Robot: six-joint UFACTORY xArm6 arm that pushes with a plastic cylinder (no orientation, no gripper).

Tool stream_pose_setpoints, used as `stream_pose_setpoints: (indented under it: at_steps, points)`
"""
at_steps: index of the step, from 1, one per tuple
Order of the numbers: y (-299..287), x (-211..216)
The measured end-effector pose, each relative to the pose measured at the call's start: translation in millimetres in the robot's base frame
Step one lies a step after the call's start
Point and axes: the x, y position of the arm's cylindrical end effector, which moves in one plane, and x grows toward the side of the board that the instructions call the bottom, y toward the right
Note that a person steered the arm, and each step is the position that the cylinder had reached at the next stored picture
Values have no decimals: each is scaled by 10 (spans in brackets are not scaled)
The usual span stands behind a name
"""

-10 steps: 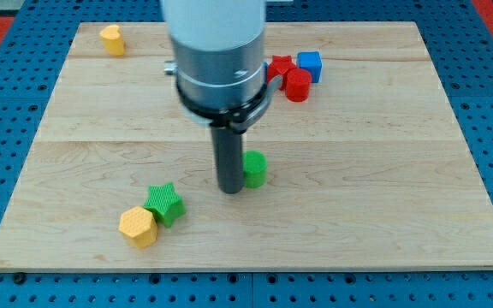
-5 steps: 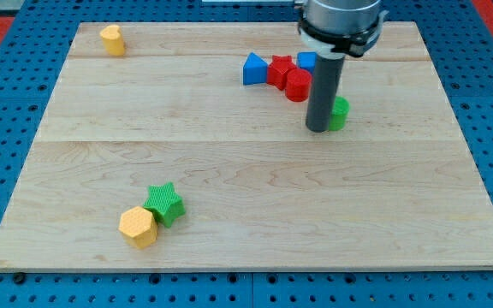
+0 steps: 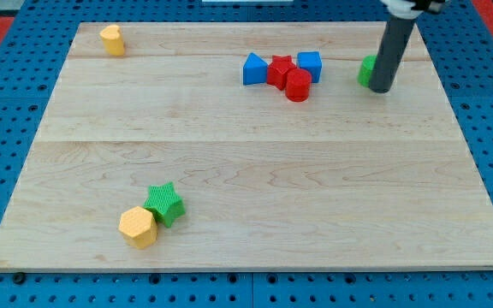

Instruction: Slide green circle to the top side of the board

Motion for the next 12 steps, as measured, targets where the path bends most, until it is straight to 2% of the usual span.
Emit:
stream_pose_setpoints:
  at_steps: [4, 5, 6, 8, 9, 10, 11, 12]
  points:
    - [45, -779]
    - [-198, -765]
    - [-14, -578]
    - [-661, -576]
    - [-738, -795]
    - [-1097, -766]
    - [-1042, -1068]
    - [-799, -1089]
